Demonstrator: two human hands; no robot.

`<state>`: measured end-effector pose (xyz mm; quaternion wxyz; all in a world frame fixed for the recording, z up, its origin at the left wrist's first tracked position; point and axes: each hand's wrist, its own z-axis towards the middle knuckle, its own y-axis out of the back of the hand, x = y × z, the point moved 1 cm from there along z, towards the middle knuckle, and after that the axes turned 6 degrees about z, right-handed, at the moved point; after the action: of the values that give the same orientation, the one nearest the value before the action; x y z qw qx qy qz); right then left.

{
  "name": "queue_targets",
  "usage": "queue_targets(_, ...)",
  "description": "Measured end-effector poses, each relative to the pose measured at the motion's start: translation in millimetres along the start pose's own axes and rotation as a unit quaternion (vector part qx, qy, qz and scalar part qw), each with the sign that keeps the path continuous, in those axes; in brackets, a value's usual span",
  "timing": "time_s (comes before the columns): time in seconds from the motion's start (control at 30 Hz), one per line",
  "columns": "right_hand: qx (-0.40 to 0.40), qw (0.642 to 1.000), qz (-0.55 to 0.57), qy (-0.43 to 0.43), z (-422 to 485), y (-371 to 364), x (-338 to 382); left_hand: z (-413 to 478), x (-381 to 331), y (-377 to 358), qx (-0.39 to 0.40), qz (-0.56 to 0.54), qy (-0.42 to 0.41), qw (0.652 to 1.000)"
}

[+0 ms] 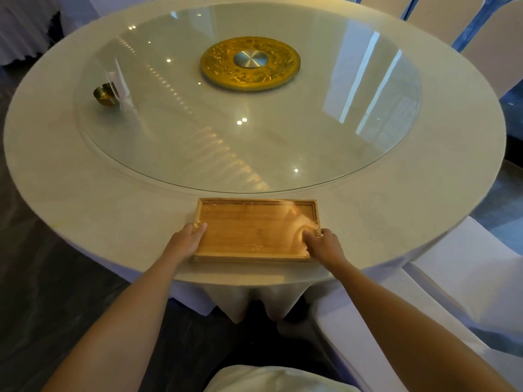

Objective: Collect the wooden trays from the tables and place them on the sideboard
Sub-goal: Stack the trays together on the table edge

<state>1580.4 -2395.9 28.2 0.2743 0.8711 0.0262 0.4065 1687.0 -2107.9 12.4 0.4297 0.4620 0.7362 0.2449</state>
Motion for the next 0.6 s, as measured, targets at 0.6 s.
queue_targets(0.6,-0.017,0.986,0.160,-0.041,-5.2,-8.1,-2.5,3.7,-7.5,-8.1,0.023,-0.175,0.003,0.984)
